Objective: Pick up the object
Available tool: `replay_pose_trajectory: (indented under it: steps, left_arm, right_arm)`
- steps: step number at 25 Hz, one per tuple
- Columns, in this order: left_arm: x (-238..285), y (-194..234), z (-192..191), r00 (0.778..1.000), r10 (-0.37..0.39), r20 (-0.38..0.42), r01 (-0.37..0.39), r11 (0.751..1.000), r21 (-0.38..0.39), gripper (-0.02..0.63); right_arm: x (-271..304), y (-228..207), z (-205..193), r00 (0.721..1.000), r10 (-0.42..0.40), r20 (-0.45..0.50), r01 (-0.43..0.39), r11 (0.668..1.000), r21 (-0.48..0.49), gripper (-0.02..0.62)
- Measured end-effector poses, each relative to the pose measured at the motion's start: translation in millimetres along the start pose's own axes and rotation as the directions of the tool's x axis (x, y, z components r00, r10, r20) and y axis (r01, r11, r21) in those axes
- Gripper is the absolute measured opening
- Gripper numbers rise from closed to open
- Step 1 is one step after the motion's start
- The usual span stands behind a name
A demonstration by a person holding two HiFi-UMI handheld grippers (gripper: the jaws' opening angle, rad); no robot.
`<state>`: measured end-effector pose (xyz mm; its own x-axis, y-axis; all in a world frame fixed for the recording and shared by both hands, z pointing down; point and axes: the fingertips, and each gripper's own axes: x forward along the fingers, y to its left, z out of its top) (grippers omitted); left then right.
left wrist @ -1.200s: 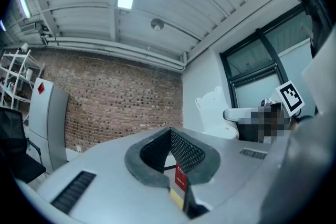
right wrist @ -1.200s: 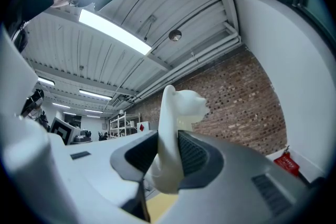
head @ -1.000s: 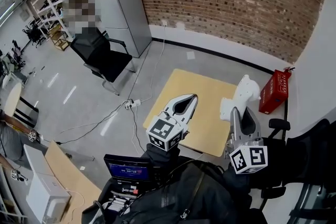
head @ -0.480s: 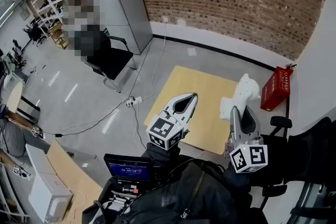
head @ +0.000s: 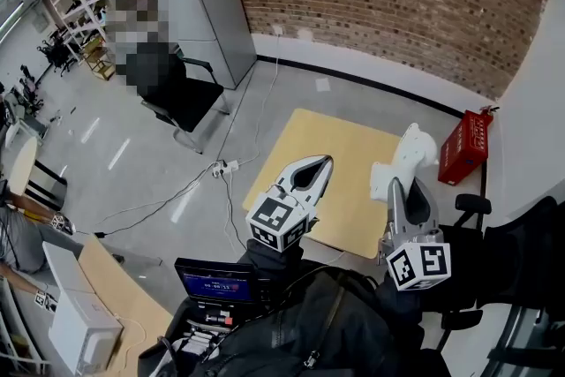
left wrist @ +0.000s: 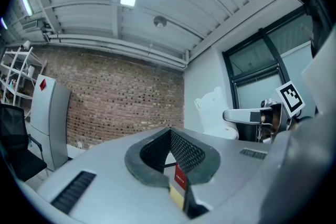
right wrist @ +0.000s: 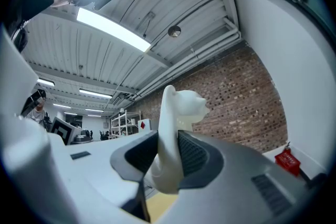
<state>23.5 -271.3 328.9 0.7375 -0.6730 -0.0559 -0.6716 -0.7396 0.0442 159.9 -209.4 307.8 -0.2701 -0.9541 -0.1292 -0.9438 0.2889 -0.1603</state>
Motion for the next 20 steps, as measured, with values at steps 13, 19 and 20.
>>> replay_pose_trajectory:
  steps: [13,19,20]
  left_arm:
    - [-6.1,-0.6,-4.0,1.000,0.000,-0.005,0.000,1.000,-0.001,-0.002]
    - [-6.6,-1.2,-3.8,1.000,0.000,-0.007,0.000,1.000,0.001,-0.002]
    - [-6.5,-1.9,-3.0,1.000,-0.001,-0.009,0.001,1.000,-0.002,-0.002]
  right_arm:
    - [-2.0,6.3,-5.2,1.000,0.007,-0.002,-0.007,1.000,-0.003,0.123]
    - [-2.0,7.8,-5.9,1.000,0.012,-0.008,-0.012,1.000,-0.004,0.123]
    - [-2.0,8.0,-5.6,1.000,0.012,-0.009,-0.012,1.000,-0.005,0.123]
